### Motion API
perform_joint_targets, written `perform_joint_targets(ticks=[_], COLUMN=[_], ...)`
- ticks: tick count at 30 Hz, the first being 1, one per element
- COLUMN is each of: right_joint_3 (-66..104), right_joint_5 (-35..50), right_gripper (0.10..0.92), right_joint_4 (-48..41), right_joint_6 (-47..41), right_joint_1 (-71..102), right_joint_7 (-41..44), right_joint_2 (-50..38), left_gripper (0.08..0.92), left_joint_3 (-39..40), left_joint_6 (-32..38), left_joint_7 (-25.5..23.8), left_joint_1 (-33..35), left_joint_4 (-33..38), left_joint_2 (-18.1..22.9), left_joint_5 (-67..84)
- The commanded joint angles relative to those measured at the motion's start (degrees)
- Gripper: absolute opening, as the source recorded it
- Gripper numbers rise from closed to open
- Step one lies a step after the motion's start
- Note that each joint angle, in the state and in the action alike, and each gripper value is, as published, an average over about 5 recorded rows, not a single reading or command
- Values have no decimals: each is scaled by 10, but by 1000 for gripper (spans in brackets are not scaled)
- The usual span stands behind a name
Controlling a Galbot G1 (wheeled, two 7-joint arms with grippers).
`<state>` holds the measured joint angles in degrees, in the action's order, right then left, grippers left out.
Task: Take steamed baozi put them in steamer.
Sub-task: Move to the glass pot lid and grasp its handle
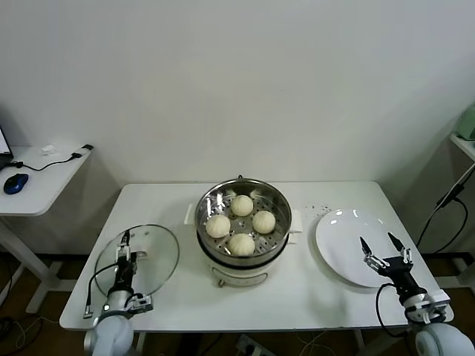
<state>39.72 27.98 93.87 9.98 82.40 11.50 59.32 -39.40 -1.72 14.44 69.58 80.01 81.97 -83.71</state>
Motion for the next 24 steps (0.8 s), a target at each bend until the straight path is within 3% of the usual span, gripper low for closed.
perform_joint_targets(ticks=[1,6,9,17,24], right_joint_3=[-1,0,1,1,1], right_joint_5=[-11,-17,-23,-36,-40], right_gripper=[823,823,823,823,823], right_joint_4=[-7,-10,-13,-22,-28], right_joint_6=[4,7,9,14,17], right_joint_1=[-5,-2,-3,-8,-14], right_joint_7=[2,5,7,11,13], right_joint_2=[5,8,11,15,16], left_gripper=[823,817,767,533,334], left_joint_3=[3,6,5,4,2], left_joint_6=[-6,-4,-2,6,9], left_joint_7=[22,20,17,12,8], left_joint_1=[-35,-33,-31,-24,-5], left_joint_4=[-45,-44,-44,-34,18], left_joint_2=[-2,-2,-3,-7,-16], left_joint_5=[-5,5,9,26,54])
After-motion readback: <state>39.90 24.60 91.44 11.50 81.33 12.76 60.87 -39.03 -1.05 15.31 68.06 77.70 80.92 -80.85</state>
